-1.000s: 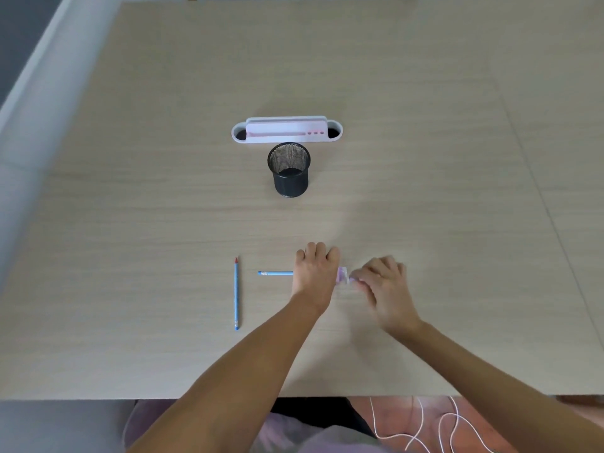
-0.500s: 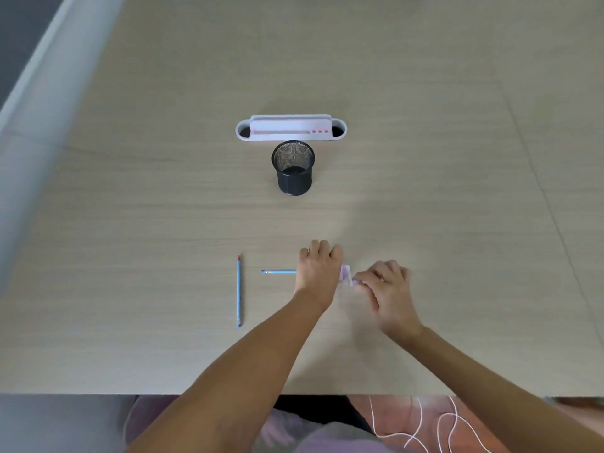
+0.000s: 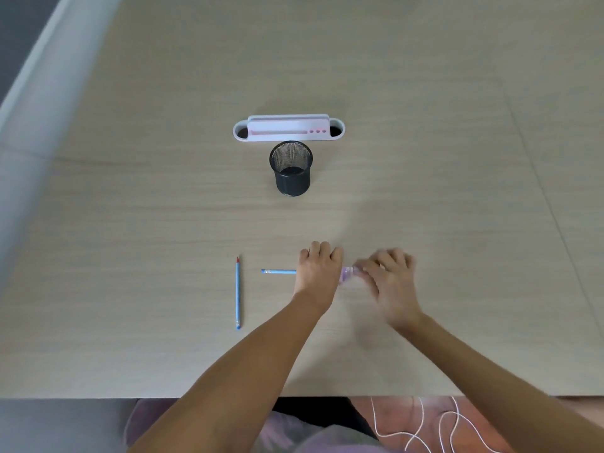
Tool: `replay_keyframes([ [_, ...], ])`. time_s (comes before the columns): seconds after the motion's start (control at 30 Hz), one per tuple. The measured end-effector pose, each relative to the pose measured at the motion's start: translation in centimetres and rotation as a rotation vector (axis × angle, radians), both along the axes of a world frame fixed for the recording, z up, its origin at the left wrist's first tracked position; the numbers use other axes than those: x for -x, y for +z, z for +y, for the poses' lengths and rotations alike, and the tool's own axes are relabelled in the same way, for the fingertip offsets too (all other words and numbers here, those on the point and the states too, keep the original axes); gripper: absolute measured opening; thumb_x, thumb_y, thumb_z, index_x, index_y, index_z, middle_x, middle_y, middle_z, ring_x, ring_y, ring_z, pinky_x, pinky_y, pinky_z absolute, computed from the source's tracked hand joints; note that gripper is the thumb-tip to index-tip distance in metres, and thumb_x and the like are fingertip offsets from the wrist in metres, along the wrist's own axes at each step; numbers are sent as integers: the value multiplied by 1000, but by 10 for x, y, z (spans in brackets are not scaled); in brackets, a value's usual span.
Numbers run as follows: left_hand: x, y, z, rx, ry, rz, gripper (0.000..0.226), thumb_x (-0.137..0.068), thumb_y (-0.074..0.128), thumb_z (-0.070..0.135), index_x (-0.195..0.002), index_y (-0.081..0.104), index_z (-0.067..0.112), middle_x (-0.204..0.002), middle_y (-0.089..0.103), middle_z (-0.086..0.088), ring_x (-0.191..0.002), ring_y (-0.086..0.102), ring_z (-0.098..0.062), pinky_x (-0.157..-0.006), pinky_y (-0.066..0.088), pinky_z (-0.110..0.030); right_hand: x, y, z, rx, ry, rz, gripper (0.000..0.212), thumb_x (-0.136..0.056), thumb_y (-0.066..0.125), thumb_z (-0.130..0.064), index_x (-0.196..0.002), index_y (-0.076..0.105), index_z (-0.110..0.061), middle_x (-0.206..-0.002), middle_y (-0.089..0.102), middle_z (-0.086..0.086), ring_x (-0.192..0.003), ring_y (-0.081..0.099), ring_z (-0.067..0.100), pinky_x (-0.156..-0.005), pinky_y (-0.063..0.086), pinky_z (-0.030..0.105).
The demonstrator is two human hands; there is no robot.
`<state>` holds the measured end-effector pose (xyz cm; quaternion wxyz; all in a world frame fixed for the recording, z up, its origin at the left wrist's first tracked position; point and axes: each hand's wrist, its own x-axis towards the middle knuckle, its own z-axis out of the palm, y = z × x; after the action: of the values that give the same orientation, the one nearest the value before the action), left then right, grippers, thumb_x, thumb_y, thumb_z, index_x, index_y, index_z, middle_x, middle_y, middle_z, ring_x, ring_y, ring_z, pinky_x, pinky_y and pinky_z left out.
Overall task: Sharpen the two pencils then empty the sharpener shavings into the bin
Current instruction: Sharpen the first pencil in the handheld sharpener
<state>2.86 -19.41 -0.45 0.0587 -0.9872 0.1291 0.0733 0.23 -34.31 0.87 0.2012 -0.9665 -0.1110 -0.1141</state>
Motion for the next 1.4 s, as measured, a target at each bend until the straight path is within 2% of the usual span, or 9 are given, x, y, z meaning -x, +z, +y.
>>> replay_keyframes([
  [0.17, -2, -3, -2, 22, 44, 39, 60, -27, 85, 26, -75, 51, 20, -69, 53, 1, -66, 50, -19, -53, 29, -27, -36, -42, 9, 119, -28, 145, 7, -72, 69, -20, -68, 67, -26, -69, 56, -4, -73, 46, 22, -68, 22, 31],
  [0.33, 1, -1, -3, -8, 3, 34, 58, -39, 85, 24, -84, 48, 19, -79, 53, 1, -74, 49, -18, -58, 28, -27, 40, -20, 1, -23, -13, 110, 14, -86, 55, -22, -80, 67, -24, -74, 57, -6, -80, 41, 16, -72, 20, 26],
  [0.47, -3, -1, 0, 6, -1, 39, 60, -33, 87, 28, -80, 50, 19, -74, 54, 1, -69, 50, -19, -56, 34, -27, -23, -6, 4, 40, -77, -48, 12, -87, 58, -31, -80, 68, -28, -74, 59, -8, -80, 44, 19, -74, 21, 29],
  [0.63, -3, -3, -1, -21, 17, 36, 58, -29, 85, 28, -76, 51, 22, -70, 52, 3, -66, 48, -18, -54, 26, -27, -17, -50, 10, 83, -86, 166, 13, -78, 60, -18, -68, 64, -25, -67, 55, -4, -70, 49, 26, -67, 25, 33],
  [0.73, -2, 1, -4, -27, 22, 24, 57, -27, 83, 22, -74, 50, 21, -68, 51, 2, -64, 47, -18, -53, 26, -27, 29, -41, 3, -12, -33, 196, 22, -87, 49, -27, -76, 67, -24, -72, 54, -5, -74, 47, 20, -69, 21, 29],
  [0.93, -3, -3, -2, -1, 10, 3, 53, -34, 81, 21, -77, 50, 20, -71, 53, 1, -67, 49, -18, -55, 29, -27, -17, -5, -3, 2, 4, -20, 17, -88, 54, -31, -83, 69, -25, -76, 59, -6, -81, 41, 16, -75, 17, 26],
  [1.07, -5, -1, -3, 8, 31, 12, 54, -31, 82, 23, -76, 52, 21, -69, 53, 2, -65, 50, -19, -54, 31, -27, -49, -39, 4, 53, -37, 174, 22, -85, 50, -36, -78, 70, -29, -72, 57, -4, -75, 50, 24, -72, 13, 26],
  [1.23, -3, -1, -6, -35, 21, 12, 55, -33, 83, 22, -76, 49, 21, -70, 52, 3, -66, 47, -17, -54, 27, -27, 29, -38, 3, -56, -30, 243, 29, -89, 43, -32, -77, 68, -24, -69, 53, -4, -73, 43, 19, -68, 16, 26],
  [1.4, -4, -4, -3, -16, 6, 11, 55, -40, 83, 23, -82, 48, 19, -76, 53, 1, -71, 48, -18, -58, 32, -27, 1, -3, -4, -67, 13, 67, 19, -89, 50, -31, -84, 68, -25, -76, 54, -4, -79, 39, 14, -73, 17, 26],
])
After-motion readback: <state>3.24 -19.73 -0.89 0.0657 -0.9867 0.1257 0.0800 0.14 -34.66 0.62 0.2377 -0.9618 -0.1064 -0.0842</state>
